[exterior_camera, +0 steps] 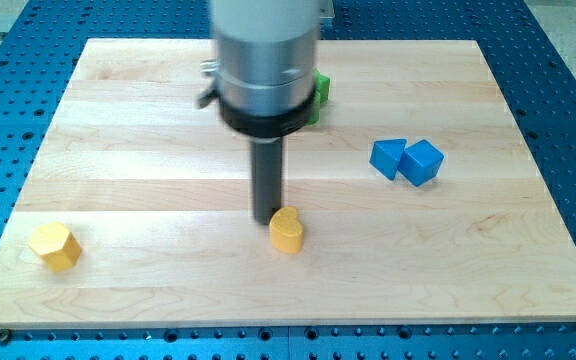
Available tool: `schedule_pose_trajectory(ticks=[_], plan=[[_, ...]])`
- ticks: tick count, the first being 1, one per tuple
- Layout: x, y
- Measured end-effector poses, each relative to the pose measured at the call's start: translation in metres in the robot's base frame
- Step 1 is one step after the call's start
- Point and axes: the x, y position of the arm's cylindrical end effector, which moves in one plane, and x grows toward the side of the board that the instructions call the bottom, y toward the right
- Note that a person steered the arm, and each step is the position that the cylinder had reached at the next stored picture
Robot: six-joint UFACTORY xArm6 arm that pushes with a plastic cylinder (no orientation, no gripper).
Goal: Move the yellow heart to the right of the yellow hexagon
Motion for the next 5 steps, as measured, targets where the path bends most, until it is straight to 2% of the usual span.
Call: schedule_pose_trajectory(ticks=[1,2,3,4,5], plan=[[0.002,0.074],[-0.024,0.172],[0.012,0.233],[0.031,0.149],[0.036,0.039]])
